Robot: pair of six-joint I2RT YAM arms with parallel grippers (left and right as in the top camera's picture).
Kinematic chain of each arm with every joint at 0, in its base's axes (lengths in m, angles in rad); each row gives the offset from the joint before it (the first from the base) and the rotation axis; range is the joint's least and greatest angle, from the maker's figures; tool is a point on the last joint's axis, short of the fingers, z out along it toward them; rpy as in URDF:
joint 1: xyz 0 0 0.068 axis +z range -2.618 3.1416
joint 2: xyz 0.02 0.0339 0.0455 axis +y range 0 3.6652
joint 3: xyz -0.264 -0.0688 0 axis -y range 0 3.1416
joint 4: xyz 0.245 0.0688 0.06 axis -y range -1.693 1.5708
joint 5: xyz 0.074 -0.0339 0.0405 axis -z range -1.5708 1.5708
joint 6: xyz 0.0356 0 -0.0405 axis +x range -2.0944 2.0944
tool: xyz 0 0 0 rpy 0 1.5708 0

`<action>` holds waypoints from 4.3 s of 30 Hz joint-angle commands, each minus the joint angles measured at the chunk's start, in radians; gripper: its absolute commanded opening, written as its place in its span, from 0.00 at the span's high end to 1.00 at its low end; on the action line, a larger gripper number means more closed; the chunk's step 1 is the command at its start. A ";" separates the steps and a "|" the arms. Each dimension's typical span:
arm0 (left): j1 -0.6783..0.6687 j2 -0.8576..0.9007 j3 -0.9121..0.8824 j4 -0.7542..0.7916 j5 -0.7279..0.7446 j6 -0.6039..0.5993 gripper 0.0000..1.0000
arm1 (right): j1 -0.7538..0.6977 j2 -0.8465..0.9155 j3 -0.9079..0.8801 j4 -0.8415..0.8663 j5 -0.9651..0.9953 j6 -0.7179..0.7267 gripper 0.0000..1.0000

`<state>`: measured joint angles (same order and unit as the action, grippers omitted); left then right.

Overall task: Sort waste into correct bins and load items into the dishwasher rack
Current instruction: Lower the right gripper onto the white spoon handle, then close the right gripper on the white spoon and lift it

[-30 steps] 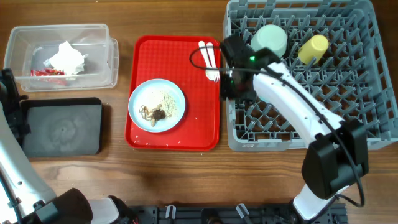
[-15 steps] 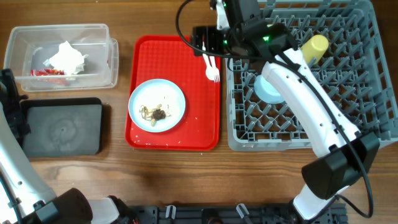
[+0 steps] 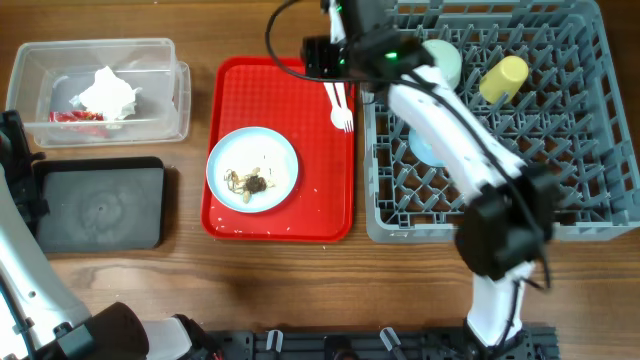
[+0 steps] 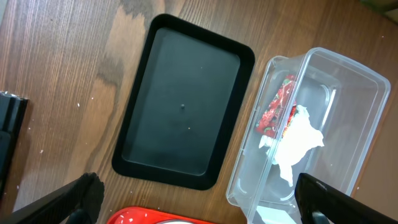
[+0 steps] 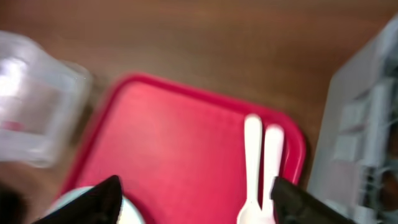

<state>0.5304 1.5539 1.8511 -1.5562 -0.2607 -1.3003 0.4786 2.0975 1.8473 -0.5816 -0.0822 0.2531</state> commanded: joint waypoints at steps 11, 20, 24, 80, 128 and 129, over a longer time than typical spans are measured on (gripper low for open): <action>0.005 0.004 -0.002 -0.001 -0.006 -0.017 0.00 | 0.178 0.024 0.008 0.047 0.040 0.011 0.14; 0.005 0.004 -0.002 -0.001 -0.005 -0.017 0.00 | 0.181 -0.199 0.008 -0.064 0.037 0.072 0.00; 0.005 0.004 -0.002 -0.002 -0.005 -0.017 0.00 | 0.181 -0.271 0.008 -0.090 0.037 0.074 0.00; 0.005 0.004 -0.002 -0.001 -0.006 -0.017 0.00 | 0.105 0.269 0.003 0.053 0.294 0.035 0.34; 0.005 0.004 -0.002 -0.001 -0.005 -0.017 0.00 | 0.052 0.307 0.003 0.018 0.146 -0.014 0.40; 0.005 0.004 -0.002 -0.002 -0.005 -0.017 0.00 | 0.053 0.307 0.003 0.012 0.146 -0.013 0.42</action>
<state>0.5304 1.5539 1.8511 -1.5562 -0.2607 -1.3003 0.5285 2.3753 1.8462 -0.5568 0.0982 0.2409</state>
